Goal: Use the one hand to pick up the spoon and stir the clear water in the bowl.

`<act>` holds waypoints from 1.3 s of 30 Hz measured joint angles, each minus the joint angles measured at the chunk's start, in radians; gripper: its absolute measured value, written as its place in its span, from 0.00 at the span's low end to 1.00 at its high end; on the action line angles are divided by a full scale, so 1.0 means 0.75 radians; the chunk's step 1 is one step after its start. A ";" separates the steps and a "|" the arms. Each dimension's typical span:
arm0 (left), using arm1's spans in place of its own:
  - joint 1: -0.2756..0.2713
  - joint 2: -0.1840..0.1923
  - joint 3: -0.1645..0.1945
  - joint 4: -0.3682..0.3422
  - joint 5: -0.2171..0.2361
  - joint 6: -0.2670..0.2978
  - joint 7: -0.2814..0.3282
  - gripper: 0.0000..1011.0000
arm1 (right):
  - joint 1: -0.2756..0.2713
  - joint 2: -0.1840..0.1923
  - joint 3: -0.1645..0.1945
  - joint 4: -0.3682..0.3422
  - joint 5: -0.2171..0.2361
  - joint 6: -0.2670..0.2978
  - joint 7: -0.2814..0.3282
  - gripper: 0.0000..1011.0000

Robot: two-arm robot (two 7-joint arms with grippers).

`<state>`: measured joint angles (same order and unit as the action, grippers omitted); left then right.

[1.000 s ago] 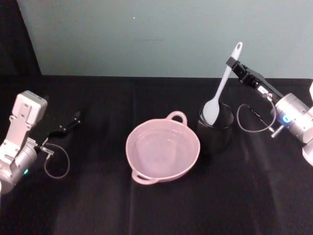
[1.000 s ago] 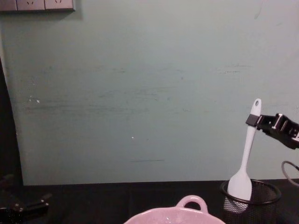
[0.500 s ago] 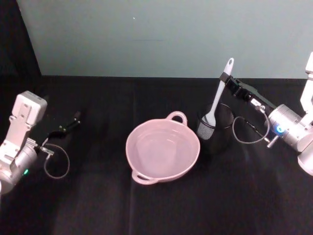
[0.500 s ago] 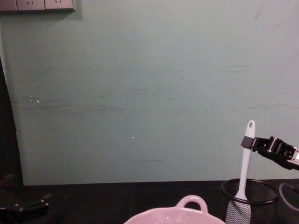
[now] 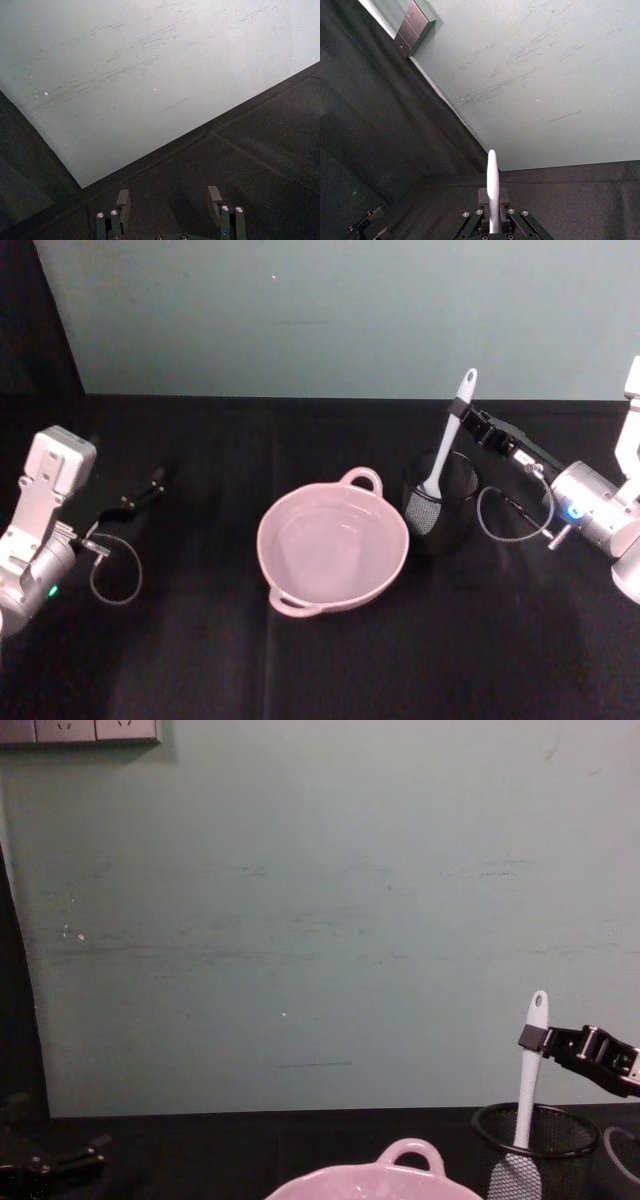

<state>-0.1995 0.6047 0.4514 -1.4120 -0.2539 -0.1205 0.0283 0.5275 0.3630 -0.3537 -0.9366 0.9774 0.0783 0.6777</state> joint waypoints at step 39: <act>0.000 0.000 0.000 0.000 0.000 0.000 0.000 1.00 | -0.071 0.068 -0.052 -0.183 -0.294 -0.181 -0.243 0.99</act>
<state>-0.1995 0.6047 0.4513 -1.4120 -0.2539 -0.1205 0.0283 0.4742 0.4138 -0.3931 -1.0739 0.7567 -0.0578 0.4954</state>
